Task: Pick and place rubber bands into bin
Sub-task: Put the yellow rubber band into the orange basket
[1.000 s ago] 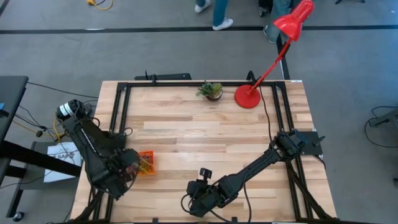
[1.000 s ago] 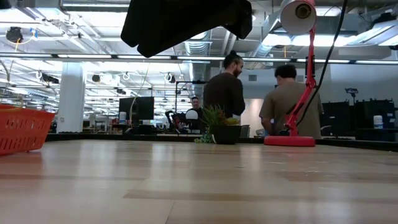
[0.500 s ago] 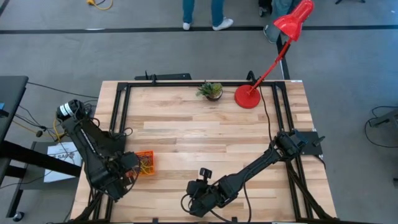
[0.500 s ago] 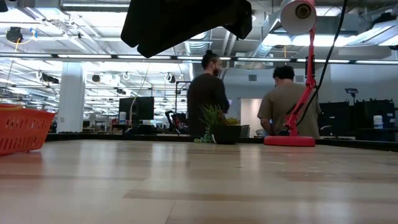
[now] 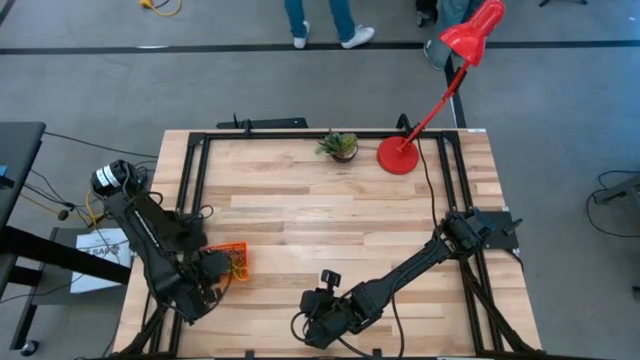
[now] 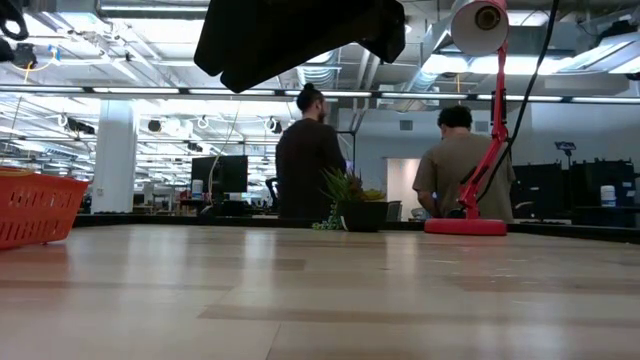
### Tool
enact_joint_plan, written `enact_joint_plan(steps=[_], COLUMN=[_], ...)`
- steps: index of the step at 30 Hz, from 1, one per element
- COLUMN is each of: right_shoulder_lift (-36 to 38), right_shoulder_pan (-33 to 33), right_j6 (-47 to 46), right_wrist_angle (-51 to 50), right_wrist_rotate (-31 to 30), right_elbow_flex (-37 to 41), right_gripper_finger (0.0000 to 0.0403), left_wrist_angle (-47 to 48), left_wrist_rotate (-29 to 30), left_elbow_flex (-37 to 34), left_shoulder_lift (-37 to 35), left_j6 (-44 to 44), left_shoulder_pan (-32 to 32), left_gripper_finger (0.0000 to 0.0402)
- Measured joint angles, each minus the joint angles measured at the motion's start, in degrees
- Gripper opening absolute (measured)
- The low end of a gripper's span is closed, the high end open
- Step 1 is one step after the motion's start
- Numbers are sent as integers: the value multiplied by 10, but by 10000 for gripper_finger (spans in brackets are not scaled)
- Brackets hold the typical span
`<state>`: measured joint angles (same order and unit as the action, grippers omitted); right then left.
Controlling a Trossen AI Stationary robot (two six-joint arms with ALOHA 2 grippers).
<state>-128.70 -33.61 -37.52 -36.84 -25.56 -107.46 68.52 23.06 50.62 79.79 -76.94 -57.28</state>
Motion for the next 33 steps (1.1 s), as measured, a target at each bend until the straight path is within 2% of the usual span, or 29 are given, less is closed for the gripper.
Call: enact_joint_plan(steps=[3,6,10,18,22,29,33], right_shoulder_lift=[0,0,0,0,0,0,0], right_shoulder_pan=[2,4,5,5,5,5,5], right_j6=[0,0,0,0,0,0,0], right_wrist_angle=[0,0,0,0,0,0,0], right_wrist_rotate=[0,0,0,0,0,0,0], right_elbow_flex=[0,0,0,0,0,0,0], right_gripper_finger=[76,76,76,76,76,76,76], left_wrist_angle=[-92,-164,-192,-190,-192,-306,-299], left_wrist_rotate=[27,82,125,121,120,98,98], left_elbow_flex=[-10,-10,-10,-10,-11,-75,-86], left_shoulder_lift=[0,0,0,0,0,0,0], left_j6=[52,89,141,195,181,192,181], left_shoulder_pan=[0,0,1,7,10,10,10], left_gripper_finger=[112,105,98,94,94,94,94])
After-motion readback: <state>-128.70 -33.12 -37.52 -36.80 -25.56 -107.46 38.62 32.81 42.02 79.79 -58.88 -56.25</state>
